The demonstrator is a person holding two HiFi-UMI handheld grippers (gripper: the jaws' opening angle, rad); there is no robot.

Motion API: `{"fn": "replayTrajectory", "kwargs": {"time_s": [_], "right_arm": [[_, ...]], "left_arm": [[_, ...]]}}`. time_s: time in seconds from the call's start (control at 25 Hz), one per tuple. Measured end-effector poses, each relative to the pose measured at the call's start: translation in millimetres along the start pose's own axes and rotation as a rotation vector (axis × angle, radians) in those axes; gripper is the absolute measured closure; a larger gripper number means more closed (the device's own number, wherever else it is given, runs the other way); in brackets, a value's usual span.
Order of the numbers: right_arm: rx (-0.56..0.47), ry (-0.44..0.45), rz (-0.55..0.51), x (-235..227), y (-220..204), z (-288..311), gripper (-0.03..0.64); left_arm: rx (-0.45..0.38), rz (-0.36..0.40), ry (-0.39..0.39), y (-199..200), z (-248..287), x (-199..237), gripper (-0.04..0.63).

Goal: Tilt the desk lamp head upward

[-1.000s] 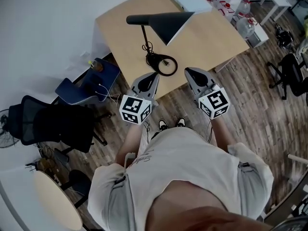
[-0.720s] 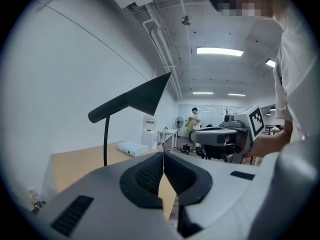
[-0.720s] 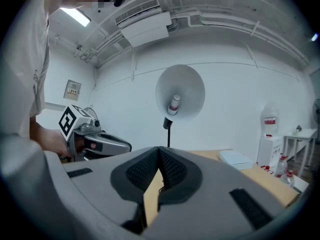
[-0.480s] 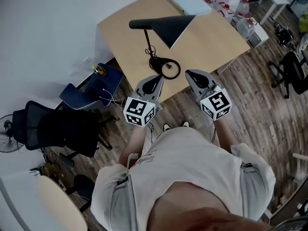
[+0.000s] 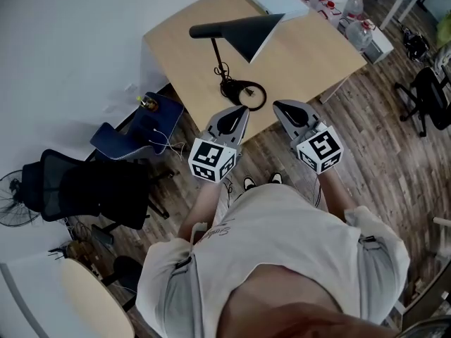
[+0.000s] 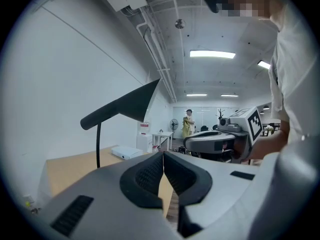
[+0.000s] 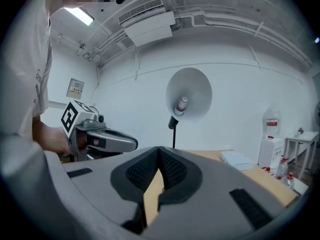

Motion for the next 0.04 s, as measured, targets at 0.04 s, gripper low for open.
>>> {"fn": "replayTrajectory", "kwargs": {"time_s": [0.04], "right_arm": [[-0.001,-0.002,-0.003,0.8,0.7,-0.4,0.621]], "left_arm": [[-0.003,0.002,-0.004,1.3,0.0,-0.9,0.58]]}}
Point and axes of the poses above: the fingertips, and each gripper's own axes: z forward along the fingers, x to its left, y out of its top, the point moved 3 cm from there along -z, backward along the fingers, and after that the axes turned 13 degrees about -x, right-handed, at the moved point
